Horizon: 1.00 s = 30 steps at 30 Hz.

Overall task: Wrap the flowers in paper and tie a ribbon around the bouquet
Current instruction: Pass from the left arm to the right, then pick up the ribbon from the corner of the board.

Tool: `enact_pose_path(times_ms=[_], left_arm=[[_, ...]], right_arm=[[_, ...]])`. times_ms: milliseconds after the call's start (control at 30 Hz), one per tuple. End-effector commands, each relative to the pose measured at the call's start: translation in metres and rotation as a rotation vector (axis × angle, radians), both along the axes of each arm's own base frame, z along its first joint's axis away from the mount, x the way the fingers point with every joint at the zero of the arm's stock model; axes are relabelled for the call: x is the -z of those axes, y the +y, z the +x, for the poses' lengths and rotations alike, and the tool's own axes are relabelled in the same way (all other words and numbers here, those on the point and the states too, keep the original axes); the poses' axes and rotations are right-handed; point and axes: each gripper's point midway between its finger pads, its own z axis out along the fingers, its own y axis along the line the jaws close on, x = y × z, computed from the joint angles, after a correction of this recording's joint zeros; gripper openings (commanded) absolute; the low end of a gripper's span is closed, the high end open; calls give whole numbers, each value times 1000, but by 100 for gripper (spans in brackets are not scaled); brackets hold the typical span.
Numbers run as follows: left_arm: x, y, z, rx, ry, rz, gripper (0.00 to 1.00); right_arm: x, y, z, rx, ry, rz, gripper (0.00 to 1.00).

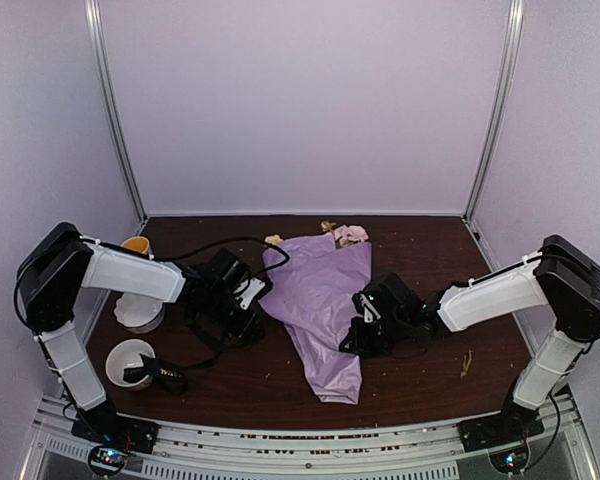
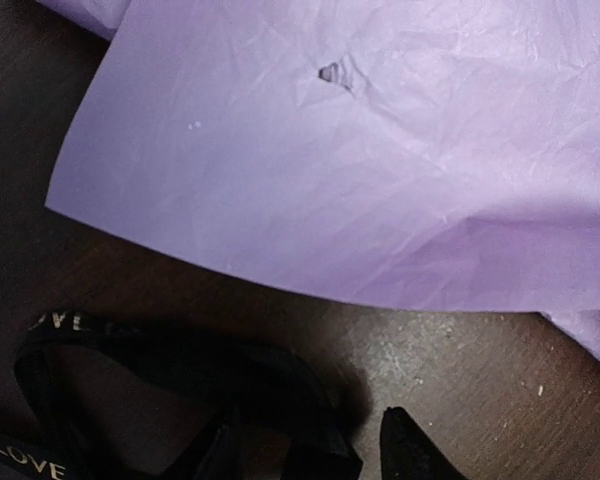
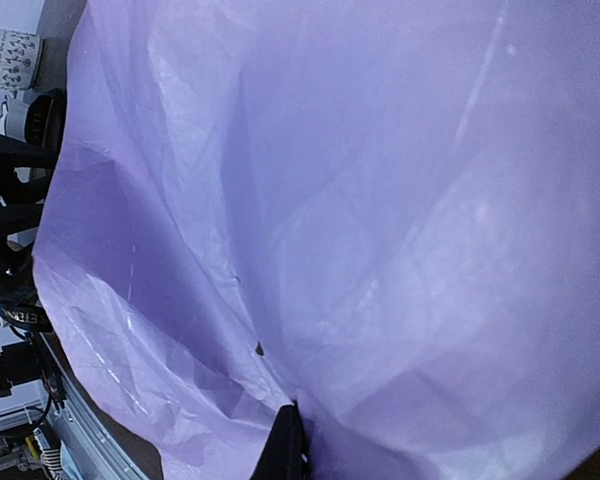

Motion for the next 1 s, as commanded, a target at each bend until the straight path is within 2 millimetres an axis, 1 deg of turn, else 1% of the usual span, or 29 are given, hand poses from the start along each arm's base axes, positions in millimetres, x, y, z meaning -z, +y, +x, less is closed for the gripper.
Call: enact_pose_path(times_ms=[0, 67, 167, 200, 267, 333, 400, 467, 567, 667, 733, 767, 800, 833, 867, 900, 933, 967], left_arm=[[6, -8, -1, 59, -4, 2, 49], [12, -11, -5, 72, 9, 11, 49], [19, -16, -12, 93, 30, 16, 40], [20, -17, -14, 97, 30, 17, 37], [21, -17, -15, 99, 28, 18, 25], [14, -19, -14, 95, 12, -1, 0], [1, -20, -13, 94, -18, -31, 0], [-18, -21, -12, 92, -61, -69, 0], [-55, -20, -13, 101, -140, -129, 0], [-99, -16, -15, 108, -225, -178, 0], [-134, -17, -23, 146, -288, -220, 0], [-155, -22, -33, 193, -330, -249, 0], [-177, -29, -47, 267, -370, -291, 0], [-202, -38, -68, 368, -407, -351, 0], [-230, -47, -93, 497, -467, -416, 0], [-254, -53, -120, 608, -510, -482, 0], [-281, -53, -143, 686, -563, -547, 0], [-302, -52, -162, 746, -599, -602, 0]], right_arm=[[-6, -5, 4, 18, -37, -38, 0], [-5, -6, 3, 20, -39, -47, 0], [-5, -8, 3, 25, -37, -53, 0], [-6, -7, 2, 24, -38, -54, 0], [-7, -8, 2, 25, -42, -57, 0], [-6, -9, 2, 27, -43, -67, 0], [-5, -10, 2, 30, -41, -76, 0], [-4, -11, 2, 33, -39, -78, 0], [-4, -11, 3, 34, -40, -82, 0], [-5, -11, 4, 33, -41, -92, 0], [-6, -10, 4, 29, -43, -96, 0], [-5, -10, 4, 26, -43, -100, 0], [-6, -10, 4, 25, -44, -104, 0], [-6, -10, 5, 24, -44, -108, 0], [-6, -10, 6, 22, -44, -111, 0], [-6, -9, 6, 16, -44, -114, 0], [-7, -8, 6, 12, -44, -116, 0], [-8, -7, 7, 8, -46, -118, 0]])
